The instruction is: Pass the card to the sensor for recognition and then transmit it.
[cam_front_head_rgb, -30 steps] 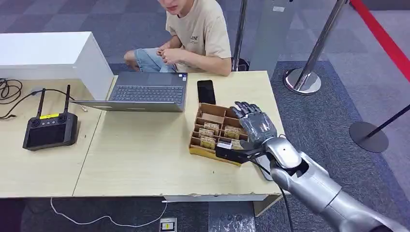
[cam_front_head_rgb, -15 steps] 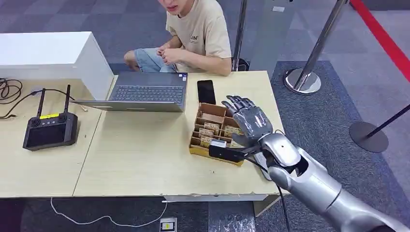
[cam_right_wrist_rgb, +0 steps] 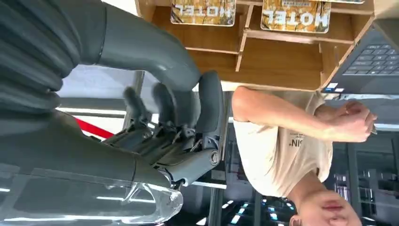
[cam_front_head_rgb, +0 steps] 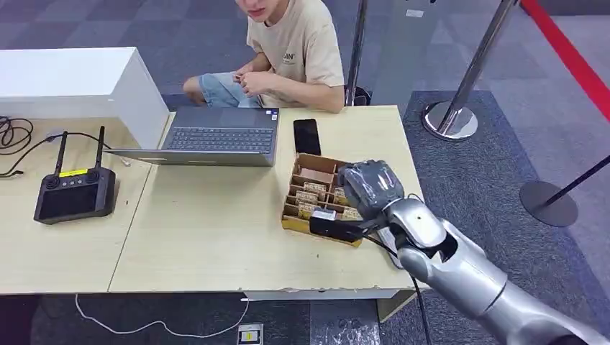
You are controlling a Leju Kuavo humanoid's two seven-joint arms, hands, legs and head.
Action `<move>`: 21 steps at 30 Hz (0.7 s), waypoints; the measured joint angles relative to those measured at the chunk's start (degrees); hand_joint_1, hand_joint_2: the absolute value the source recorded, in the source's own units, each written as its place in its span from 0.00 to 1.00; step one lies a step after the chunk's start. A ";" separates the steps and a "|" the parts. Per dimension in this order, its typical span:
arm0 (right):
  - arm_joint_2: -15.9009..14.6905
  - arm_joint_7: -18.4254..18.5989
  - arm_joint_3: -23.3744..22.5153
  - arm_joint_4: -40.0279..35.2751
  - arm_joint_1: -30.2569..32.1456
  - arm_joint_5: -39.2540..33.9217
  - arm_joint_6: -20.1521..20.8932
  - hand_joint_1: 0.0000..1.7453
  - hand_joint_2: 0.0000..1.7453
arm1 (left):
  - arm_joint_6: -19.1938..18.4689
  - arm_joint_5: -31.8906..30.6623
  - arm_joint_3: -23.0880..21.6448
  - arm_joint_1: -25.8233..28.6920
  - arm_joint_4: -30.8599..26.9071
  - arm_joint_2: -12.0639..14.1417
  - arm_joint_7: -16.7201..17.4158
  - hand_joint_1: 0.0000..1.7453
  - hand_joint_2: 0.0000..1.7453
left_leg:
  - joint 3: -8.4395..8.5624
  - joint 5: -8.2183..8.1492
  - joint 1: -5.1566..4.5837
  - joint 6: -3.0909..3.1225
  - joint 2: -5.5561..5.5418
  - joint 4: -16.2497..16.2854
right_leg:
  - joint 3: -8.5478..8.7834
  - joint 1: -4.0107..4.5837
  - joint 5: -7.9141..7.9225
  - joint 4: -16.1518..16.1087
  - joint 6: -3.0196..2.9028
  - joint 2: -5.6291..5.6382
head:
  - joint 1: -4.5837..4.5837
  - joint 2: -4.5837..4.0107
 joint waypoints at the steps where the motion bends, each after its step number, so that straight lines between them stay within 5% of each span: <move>1: 0.00 -0.02 0.02 0.02 -0.01 -0.02 0.00 0.59 1.00 | 0.00 0.00 0.00 0.00 0.00 0.00 0.00 0.00 0.00 | 0.00 0.00 0.00 0.00 0.00 0.00 | 0.00 0.00 0.00 0.00 0.00 0.00 | 0.00 0.02; 9: -0.02 -0.02 0.07 0.04 -0.02 -0.26 0.09 0.42 1.00 | -0.02 -0.02 0.00 0.00 0.00 0.00 0.00 0.00 0.00 | 0.00 0.00 0.00 0.00 0.00 0.00 | 0.00 0.00 0.00 0.00 0.00 0.00 | 0.00 0.02; 10: -0.02 -0.02 0.04 0.04 -0.01 -0.33 0.11 0.26 1.00 | -0.02 -0.02 0.00 0.00 0.00 0.00 0.00 0.00 0.00 | -0.01 0.00 0.00 0.00 0.00 0.00 | 0.00 0.00 0.00 0.00 0.00 0.00 | 0.02 0.02; 12: -0.02 -0.02 0.07 0.07 -0.01 -0.44 0.17 0.26 1.00 | -0.02 -0.04 0.00 0.00 0.00 0.00 0.00 0.00 0.00 | 0.00 0.00 0.00 0.00 0.00 0.00 | 0.00 0.00 0.00 0.00 0.00 0.00 | 0.00 0.02; 14: -0.02 -0.02 0.09 0.09 -0.01 -0.50 0.18 0.51 1.00 | -0.02 -0.07 0.00 0.00 0.00 0.00 0.00 0.00 0.00 | -0.01 0.00 0.00 0.00 0.00 0.00 | 0.00 0.00 0.00 0.00 0.00 0.00 | 0.02 0.02; 15: 0.00 -0.04 0.11 0.11 -0.02 -0.52 0.18 0.54 1.00 | -0.02 -0.07 0.00 0.00 0.00 0.00 0.00 0.00 0.00 | -0.01 0.00 0.00 0.00 0.00 0.00 | 0.00 0.00 0.00 0.00 0.00 0.00 | 0.00 0.02; 21: 0.00 -0.17 0.17 0.46 -0.02 -0.83 0.17 0.54 1.00 | -0.04 -0.07 0.00 0.00 0.00 0.00 0.00 0.00 0.00 | -0.01 0.00 0.00 0.00 0.00 0.00 | 0.00 0.00 0.00 0.00 0.00 0.00 | 0.00 0.02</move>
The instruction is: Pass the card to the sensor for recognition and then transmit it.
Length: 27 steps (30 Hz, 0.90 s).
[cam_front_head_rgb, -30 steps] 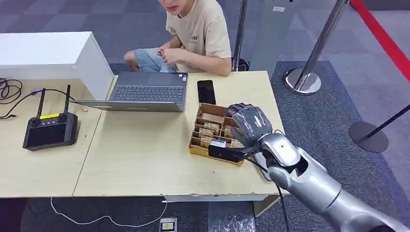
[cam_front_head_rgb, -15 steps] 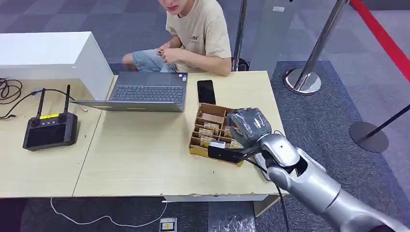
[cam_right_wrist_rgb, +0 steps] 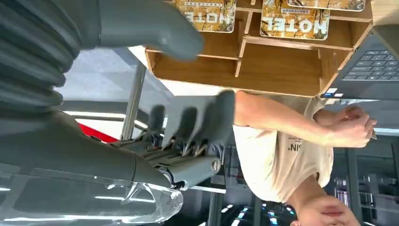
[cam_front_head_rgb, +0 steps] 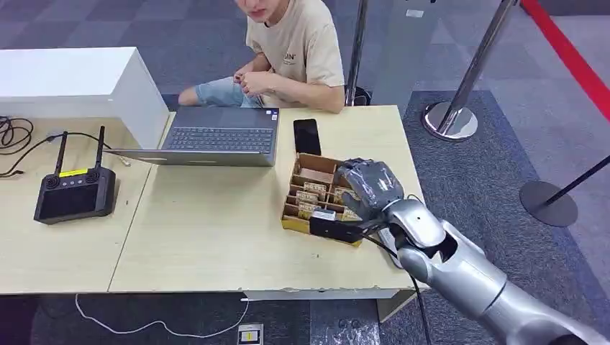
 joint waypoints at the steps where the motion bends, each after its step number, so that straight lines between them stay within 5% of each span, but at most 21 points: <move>1: 0.00 -0.02 0.02 0.11 0.00 0.02 0.00 0.54 1.00 | 0.02 0.02 0.00 0.00 0.00 0.00 0.00 0.00 0.00 | 0.00 0.00 0.00 0.00 0.00 0.00 | 0.00 0.00 0.00 0.00 0.00 0.00 | 0.00 0.00; 4: 0.02 -0.02 0.18 0.15 0.00 0.02 0.00 0.63 1.00 | 0.00 0.02 0.00 0.00 0.00 0.00 0.00 0.00 0.00 | 0.00 0.00 0.00 0.00 0.00 0.00 | 0.00 0.00 0.00 0.00 0.00 0.00 | 0.00 0.00; 27: 0.83 -1.77 0.39 4.74 -0.40 -3.47 -0.26 0.58 1.00 | -0.33 -0.77 0.00 -0.01 0.00 -0.04 0.18 0.00 0.00 | -0.02 0.00 0.00 0.00 -0.01 0.00 | -0.01 0.00 0.00 0.00 0.00 0.00 | 0.00 0.00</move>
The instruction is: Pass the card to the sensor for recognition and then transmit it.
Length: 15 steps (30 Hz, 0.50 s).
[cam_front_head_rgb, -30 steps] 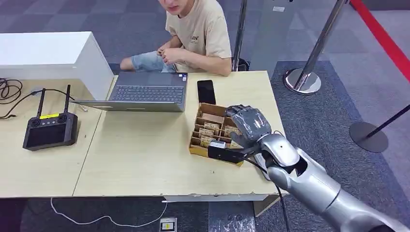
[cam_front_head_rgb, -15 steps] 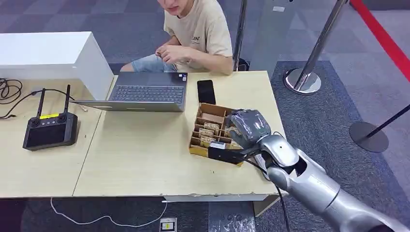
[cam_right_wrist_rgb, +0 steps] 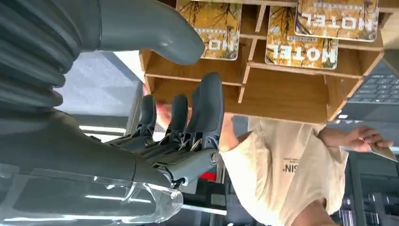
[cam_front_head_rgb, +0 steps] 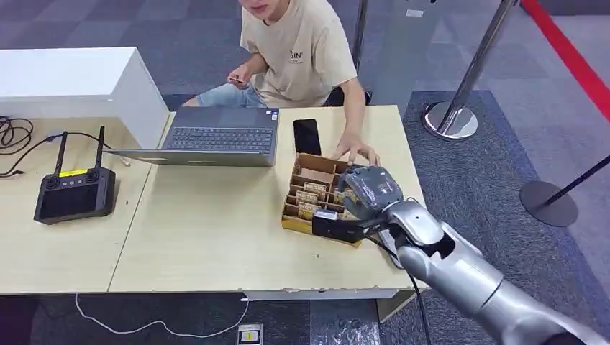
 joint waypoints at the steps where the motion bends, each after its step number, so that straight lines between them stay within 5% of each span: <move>1: 0.09 -0.11 -0.02 0.29 -0.11 -0.18 0.00 0.58 1.00 | -0.02 0.00 0.00 0.00 0.00 0.00 0.00 0.00 0.00 | 0.00 0.00 0.00 0.00 0.00 0.00 | 0.00 0.00 0.00 0.00 0.00 0.00 | 0.00 0.00; 15: 2.29 -1.77 0.28 6.08 -2.21 -1.86 -0.17 0.61 1.00 | -0.20 -0.20 0.00 -0.04 0.00 -0.26 0.04 0.00 0.00 | -0.01 0.00 0.00 0.00 -0.01 0.00 | -0.02 0.00 0.00 0.00 0.00 0.00 | 0.00 0.00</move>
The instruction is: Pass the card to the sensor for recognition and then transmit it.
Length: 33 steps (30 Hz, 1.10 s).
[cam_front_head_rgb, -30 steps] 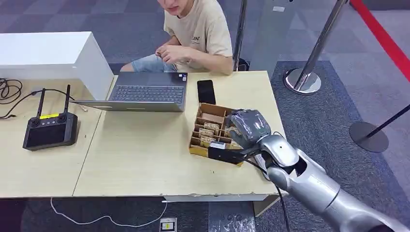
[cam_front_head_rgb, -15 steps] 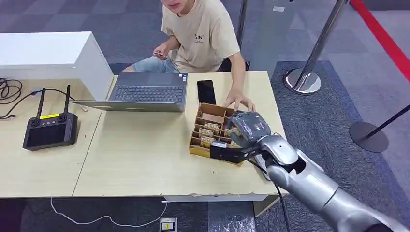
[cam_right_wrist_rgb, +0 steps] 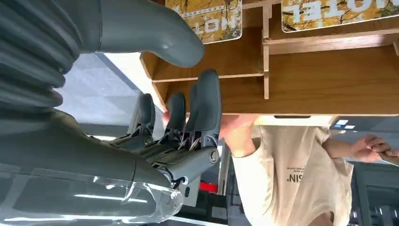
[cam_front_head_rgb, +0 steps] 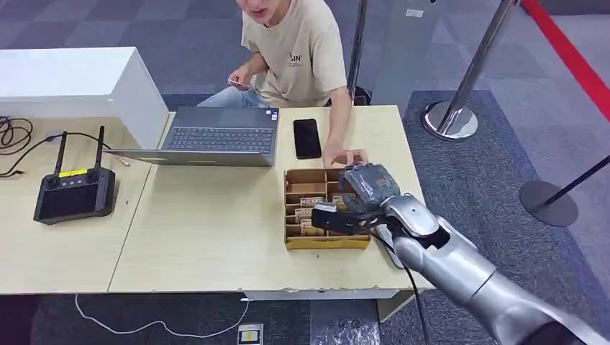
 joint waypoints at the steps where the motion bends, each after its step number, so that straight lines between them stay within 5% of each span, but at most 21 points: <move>1: 0.07 -0.09 0.11 0.22 -0.11 0.00 0.00 0.62 1.00 | 0.00 0.02 0.00 0.01 0.00 -0.02 0.02 0.00 0.00 | 0.00 0.00 0.00 0.00 0.00 0.00 | 0.00 0.00 0.00 0.00 0.00 0.00 | 0.02 0.00; 11: 0.61 -0.33 0.57 2.71 -0.47 -0.09 0.00 0.61 1.00 | -0.13 -0.39 0.00 0.02 0.00 -0.04 0.22 0.00 0.00 | 0.00 0.00 0.00 0.00 0.00 0.00 | 0.00 0.00 0.00 0.00 0.00 0.00 | 0.00 0.00; 29: 0.98 -0.76 1.12 5.49 -0.50 -0.99 0.04 0.45 1.00 | -0.13 -0.48 0.00 0.02 0.00 -0.04 0.24 0.00 0.00 | 0.01 0.00 0.00 0.00 0.01 0.00 | 0.01 0.00 0.00 0.00 0.00 0.00 | 0.00 0.00; 30: 1.01 -0.77 1.14 5.51 -0.50 -1.01 0.09 0.51 1.00 | -0.13 -0.48 0.00 0.02 0.00 -0.04 0.24 0.00 0.00 | 0.02 0.00 0.00 0.00 0.01 0.00 | 0.01 0.00 0.00 0.00 0.00 0.00 | 0.00 0.00; 31: 1.05 -0.77 1.14 5.53 -0.51 -1.03 0.11 0.69 1.00 | -0.13 -0.48 0.00 0.03 0.00 -0.04 0.24 0.00 0.00 | 0.02 0.00 0.00 0.00 0.01 0.00 | 0.01 0.00 0.00 0.00 0.00 0.00 | 0.02 0.00; 32: 1.07 -0.77 1.14 5.60 -0.51 -1.03 0.18 0.69 1.00 | -0.13 -0.48 0.00 0.02 0.00 -0.04 0.24 0.00 0.00 | 0.02 0.00 0.00 0.00 0.01 0.00 | 0.01 0.00 0.00 0.00 0.00 0.00 | 0.00 0.00; 33: 1.09 -0.77 1.14 5.68 -0.52 -1.05 0.24 0.81 1.00 | -0.13 -0.48 0.00 0.02 0.00 -0.04 0.24 0.00 0.00 | 0.02 0.00 0.00 0.00 0.01 0.00 | 0.02 0.00 0.00 0.00 0.00 0.00 | 0.00 0.00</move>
